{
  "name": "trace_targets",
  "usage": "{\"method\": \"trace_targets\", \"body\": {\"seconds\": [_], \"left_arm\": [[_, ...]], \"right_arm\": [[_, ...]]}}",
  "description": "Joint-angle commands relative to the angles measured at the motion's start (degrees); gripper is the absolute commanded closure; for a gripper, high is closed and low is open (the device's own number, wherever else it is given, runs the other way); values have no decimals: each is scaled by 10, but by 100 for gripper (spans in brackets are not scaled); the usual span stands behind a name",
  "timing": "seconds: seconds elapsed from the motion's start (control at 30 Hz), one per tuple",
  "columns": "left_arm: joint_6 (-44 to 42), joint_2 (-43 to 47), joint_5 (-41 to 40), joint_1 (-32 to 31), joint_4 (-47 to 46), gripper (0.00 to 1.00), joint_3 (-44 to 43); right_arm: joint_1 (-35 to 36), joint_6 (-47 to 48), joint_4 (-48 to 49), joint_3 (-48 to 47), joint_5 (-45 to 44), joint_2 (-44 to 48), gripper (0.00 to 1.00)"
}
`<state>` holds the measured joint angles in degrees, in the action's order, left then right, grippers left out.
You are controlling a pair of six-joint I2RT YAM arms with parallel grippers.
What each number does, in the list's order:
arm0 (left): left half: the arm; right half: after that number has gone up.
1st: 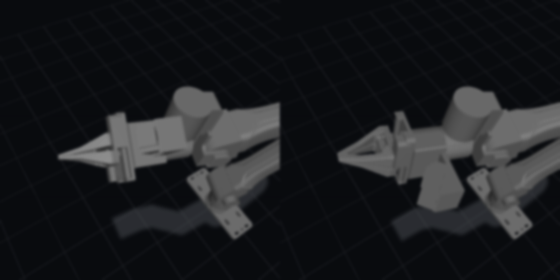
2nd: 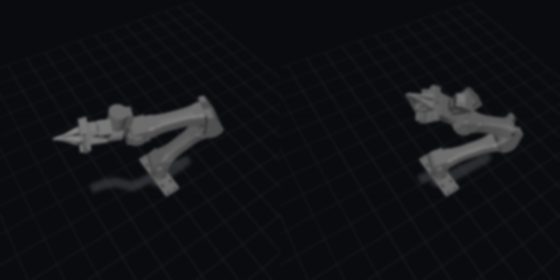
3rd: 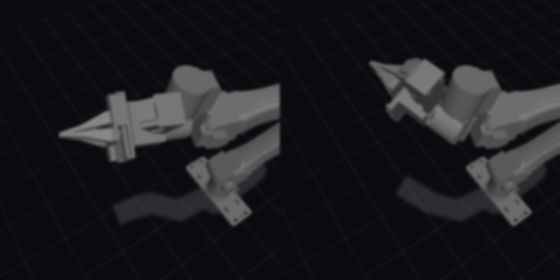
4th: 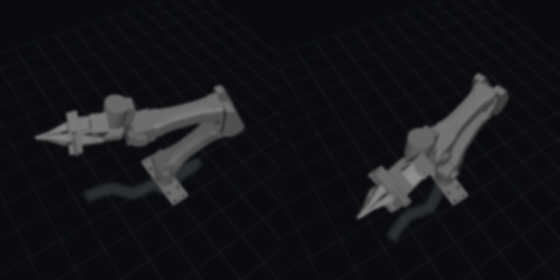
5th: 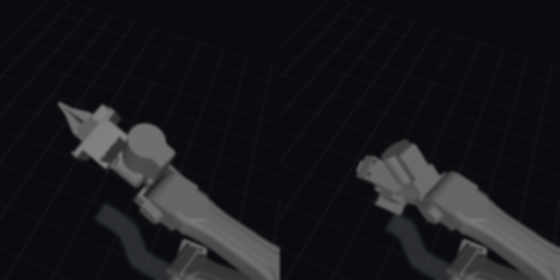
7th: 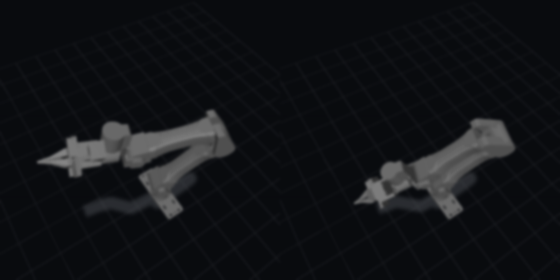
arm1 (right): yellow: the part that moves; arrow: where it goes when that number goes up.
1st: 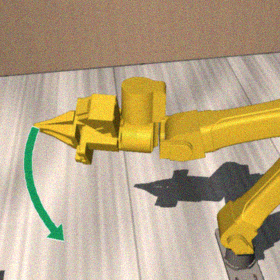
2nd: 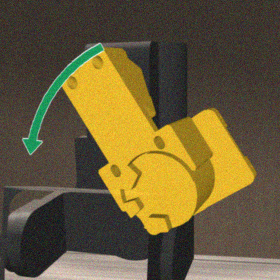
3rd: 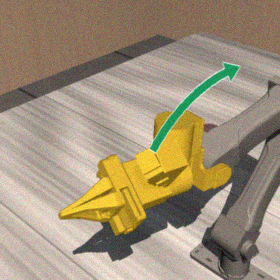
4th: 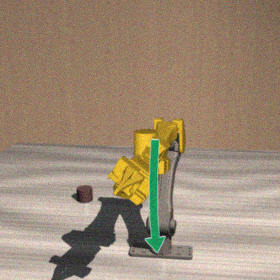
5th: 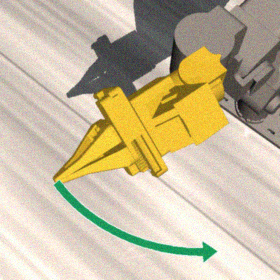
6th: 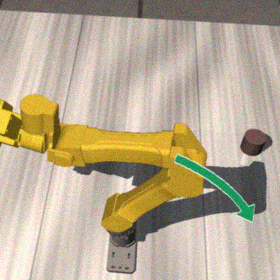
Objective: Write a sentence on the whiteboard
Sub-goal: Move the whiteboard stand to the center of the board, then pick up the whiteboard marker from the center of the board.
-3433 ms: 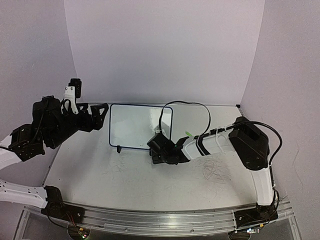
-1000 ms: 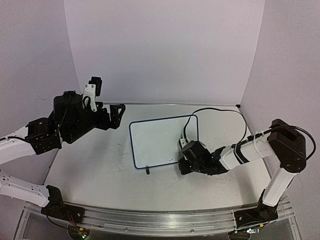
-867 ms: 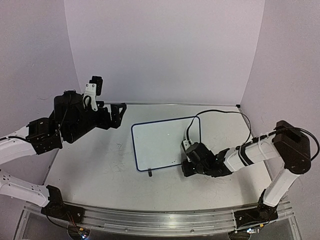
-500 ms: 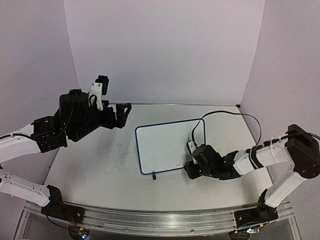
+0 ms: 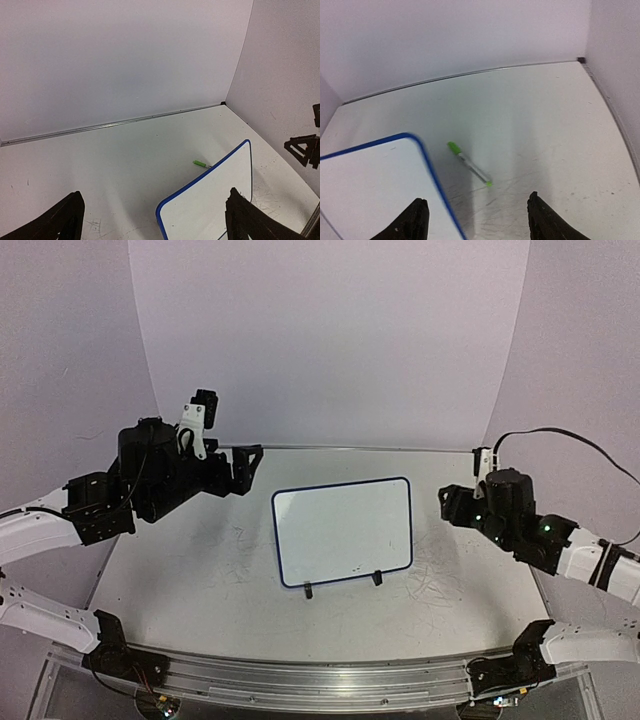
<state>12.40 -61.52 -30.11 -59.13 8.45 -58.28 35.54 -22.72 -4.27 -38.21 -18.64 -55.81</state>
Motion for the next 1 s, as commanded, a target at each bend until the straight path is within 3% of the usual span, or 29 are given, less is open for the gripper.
{"method": "trace_targets", "body": {"seconds": [0.0, 0.1, 0.33, 0.5, 0.97], "left_arm": [[-4, 6, 4, 3, -25, 1, -21], [3, 8, 12, 3, -25, 1, -17], [21, 25, 24, 5, -24, 1, -3], [24, 39, 23, 5, -20, 1, -1], [15, 5, 29, 6, -12, 0, -20]], "right_arm": [[-173, 24, -33, -33, 149, -74, 31], [-265, 58, -16, -68, 263, -183, 33], [-270, 190, -3, -220, 418, -433, 31], [-265, 271, -5, -283, 492, -534, 24], [-178, 346, -96, -372, 400, -618, 21]]}}
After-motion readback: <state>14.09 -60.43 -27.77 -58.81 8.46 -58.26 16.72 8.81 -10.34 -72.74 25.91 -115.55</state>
